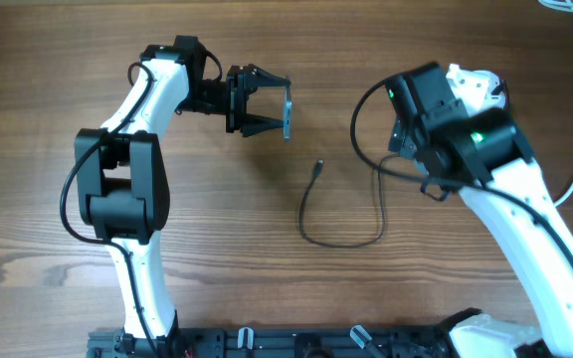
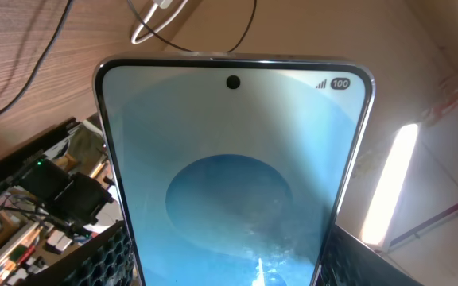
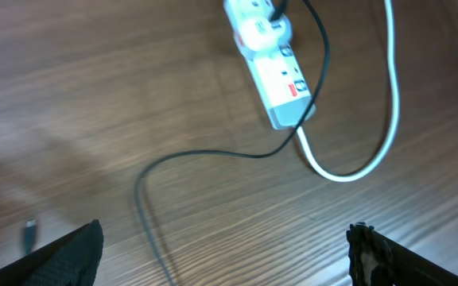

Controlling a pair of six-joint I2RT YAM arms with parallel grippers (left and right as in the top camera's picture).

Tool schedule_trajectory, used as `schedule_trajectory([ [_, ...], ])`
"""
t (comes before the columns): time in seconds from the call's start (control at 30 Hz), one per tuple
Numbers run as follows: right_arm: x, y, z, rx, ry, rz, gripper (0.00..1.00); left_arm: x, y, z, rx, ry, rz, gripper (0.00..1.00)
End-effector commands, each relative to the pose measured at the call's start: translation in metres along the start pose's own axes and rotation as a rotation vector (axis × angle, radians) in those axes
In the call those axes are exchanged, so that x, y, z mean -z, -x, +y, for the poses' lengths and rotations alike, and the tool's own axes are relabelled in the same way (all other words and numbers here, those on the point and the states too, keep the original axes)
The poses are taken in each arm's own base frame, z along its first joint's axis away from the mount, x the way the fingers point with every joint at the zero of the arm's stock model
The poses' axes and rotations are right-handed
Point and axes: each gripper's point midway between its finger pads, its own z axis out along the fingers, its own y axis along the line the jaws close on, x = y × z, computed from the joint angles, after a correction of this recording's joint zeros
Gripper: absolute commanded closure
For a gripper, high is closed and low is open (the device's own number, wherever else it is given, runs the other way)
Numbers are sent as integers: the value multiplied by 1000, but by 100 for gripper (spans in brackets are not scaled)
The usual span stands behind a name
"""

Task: Plug charger to phone and switch on socket

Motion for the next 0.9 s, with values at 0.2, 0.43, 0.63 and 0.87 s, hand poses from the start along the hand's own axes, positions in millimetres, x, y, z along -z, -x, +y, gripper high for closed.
schedule_trajectory([
  [0.2, -49, 6, -18, -80, -112, 109, 0, 1, -19, -16, -51, -43, 29, 31],
  [0.43, -59, 12, -40, -146, -149, 122, 0, 1, -19, -16, -51, -43, 29, 31],
  [0.63, -60, 17, -40, -162, -142, 108, 0, 1, -19, -16, -51, -43, 29, 31],
  [0.87, -64, 51, -22, -247, -62, -23, 0, 1, -19, -16, -51, -43, 29, 31],
])
